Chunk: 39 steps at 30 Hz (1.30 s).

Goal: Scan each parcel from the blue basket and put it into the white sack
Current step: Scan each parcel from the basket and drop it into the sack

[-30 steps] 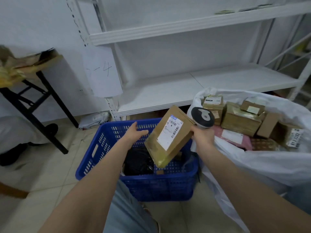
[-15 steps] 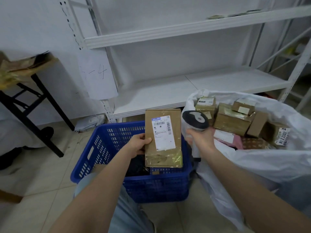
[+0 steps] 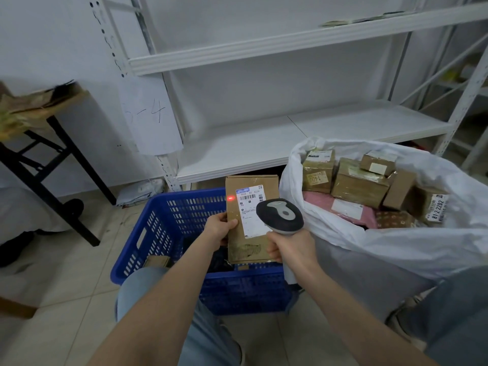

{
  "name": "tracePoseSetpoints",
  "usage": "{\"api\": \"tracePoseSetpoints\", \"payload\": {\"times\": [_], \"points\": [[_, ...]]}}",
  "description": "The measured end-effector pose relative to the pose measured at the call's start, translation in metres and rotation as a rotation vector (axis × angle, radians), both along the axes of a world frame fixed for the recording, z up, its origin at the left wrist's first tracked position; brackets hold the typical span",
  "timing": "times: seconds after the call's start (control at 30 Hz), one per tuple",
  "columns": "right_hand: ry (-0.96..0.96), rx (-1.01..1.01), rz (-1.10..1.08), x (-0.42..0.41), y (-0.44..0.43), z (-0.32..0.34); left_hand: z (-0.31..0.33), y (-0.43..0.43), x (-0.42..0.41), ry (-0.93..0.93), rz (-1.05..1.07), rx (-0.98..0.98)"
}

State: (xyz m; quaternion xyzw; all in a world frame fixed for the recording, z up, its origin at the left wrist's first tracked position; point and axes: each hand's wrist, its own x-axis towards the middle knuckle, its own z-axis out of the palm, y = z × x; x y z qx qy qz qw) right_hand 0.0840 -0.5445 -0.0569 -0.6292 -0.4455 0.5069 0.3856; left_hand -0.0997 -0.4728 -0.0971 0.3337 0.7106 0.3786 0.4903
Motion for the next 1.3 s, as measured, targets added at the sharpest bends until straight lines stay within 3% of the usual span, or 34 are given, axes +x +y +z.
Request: {"api": "tracePoseSetpoints", "payload": {"times": [1.3], "points": [[0.044, 0.073, -0.040, 0.021, -0.019, 0.026, 0.037, -0.005, 0.032, 0.060, -0.081, 0.072]]}}
